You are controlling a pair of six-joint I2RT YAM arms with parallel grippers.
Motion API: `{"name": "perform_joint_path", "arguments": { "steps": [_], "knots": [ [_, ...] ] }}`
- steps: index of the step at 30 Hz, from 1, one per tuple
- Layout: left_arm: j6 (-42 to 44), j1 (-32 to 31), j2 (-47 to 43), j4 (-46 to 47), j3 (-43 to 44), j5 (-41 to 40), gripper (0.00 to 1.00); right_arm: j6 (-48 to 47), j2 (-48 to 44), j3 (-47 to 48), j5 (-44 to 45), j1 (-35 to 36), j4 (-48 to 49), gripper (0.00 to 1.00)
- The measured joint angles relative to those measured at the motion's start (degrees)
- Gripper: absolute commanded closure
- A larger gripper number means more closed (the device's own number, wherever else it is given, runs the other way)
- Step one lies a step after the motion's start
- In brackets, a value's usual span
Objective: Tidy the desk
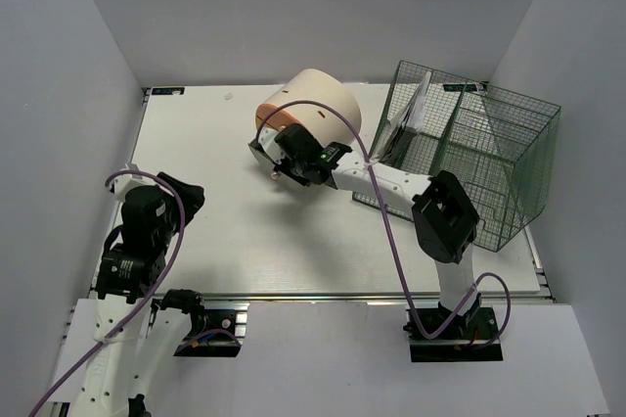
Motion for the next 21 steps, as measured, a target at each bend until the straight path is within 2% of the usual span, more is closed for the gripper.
{"name": "perform_joint_path", "arguments": {
  "steps": [4,7,13,21],
  "knots": [
    [0.0,0.0,0.0,0.17,0.0,0.55,0.28,-0.07,0.63,0.0,-0.04,0.0,0.04,0.8],
    [0.02,0.0,0.0,0.63,0.0,0.72,0.28,-0.2,0.66,0.0,-0.31,0.0,0.15,0.76],
    [0.02,0.0,0.07,1.38,-0.46,0.96,0.28,-0.42,0.66,0.0,-0.9,0.0,0.66,0.72],
    [0.02,0.0,0.98,1.73,-0.76,1.97,0.28,-0.48,0.66,0.0,-1.38,0.0,0.81,0.75]
  ]
}}
